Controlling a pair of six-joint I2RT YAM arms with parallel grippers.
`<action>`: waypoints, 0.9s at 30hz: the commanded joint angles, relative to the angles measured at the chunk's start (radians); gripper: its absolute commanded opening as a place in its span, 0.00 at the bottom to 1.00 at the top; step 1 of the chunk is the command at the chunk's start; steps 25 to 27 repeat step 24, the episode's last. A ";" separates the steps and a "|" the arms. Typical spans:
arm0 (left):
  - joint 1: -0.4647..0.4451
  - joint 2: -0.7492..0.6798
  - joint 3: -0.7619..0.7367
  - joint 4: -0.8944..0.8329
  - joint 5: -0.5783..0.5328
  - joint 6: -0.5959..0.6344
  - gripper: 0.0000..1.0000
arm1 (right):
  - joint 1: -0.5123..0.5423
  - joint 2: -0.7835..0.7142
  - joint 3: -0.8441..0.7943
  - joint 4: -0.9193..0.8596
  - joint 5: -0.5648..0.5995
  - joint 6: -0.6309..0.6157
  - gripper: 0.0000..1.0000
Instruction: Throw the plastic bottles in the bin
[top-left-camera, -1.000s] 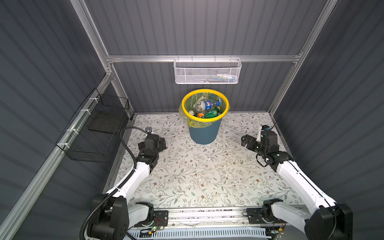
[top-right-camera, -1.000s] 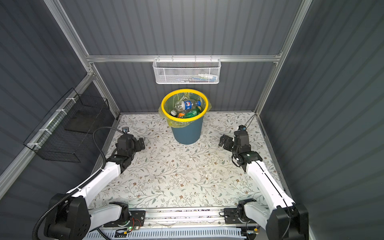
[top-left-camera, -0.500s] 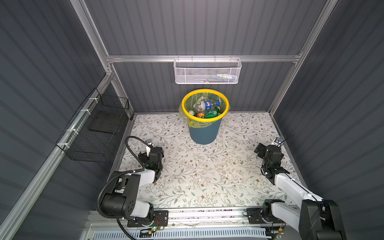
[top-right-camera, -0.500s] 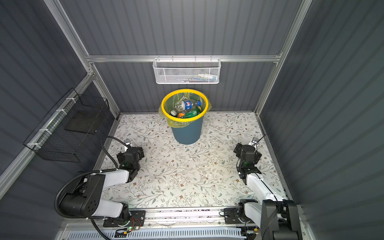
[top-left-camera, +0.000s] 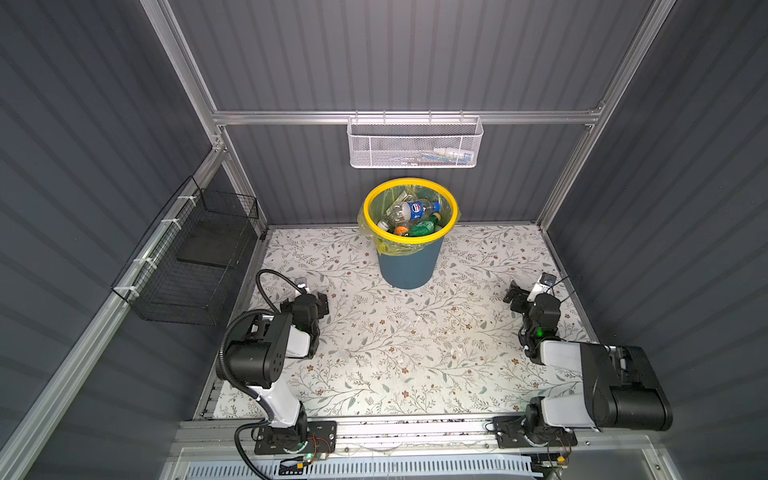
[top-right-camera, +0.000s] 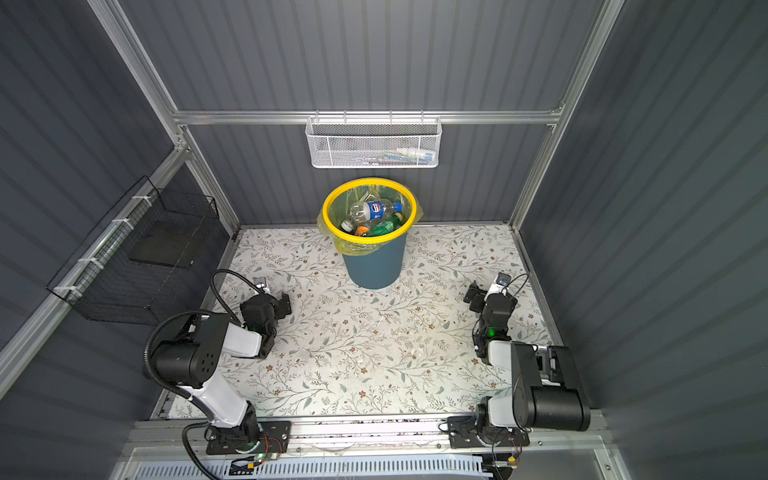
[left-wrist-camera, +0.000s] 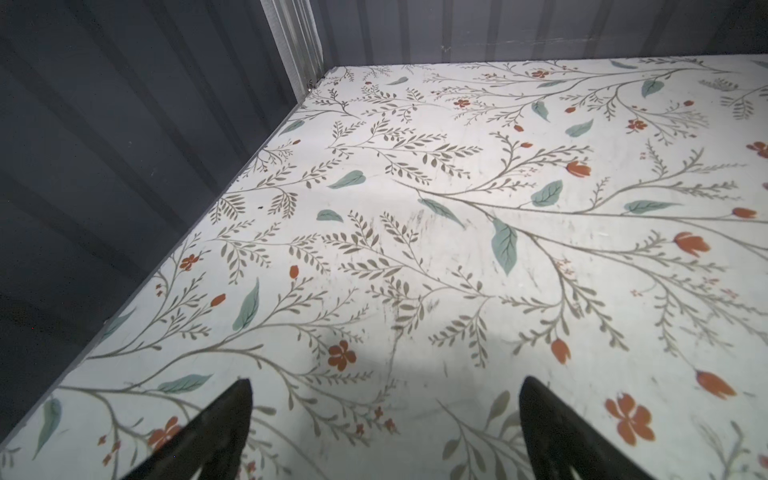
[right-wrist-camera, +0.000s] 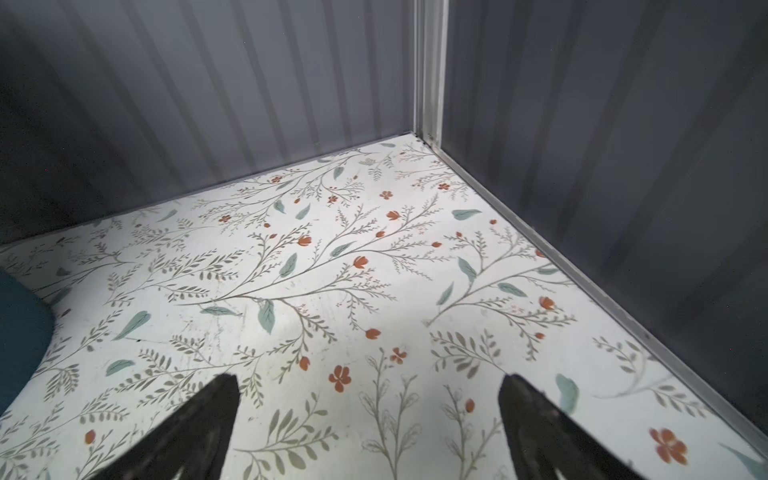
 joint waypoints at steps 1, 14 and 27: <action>0.007 0.001 0.025 0.006 0.038 -0.003 1.00 | -0.003 -0.015 0.005 -0.005 -0.075 -0.033 0.99; 0.007 0.001 0.027 0.000 0.044 -0.003 1.00 | -0.002 0.019 -0.003 0.069 -0.069 -0.037 0.99; 0.007 0.000 0.028 -0.003 0.045 -0.003 1.00 | -0.001 0.018 -0.004 0.073 -0.069 -0.036 0.99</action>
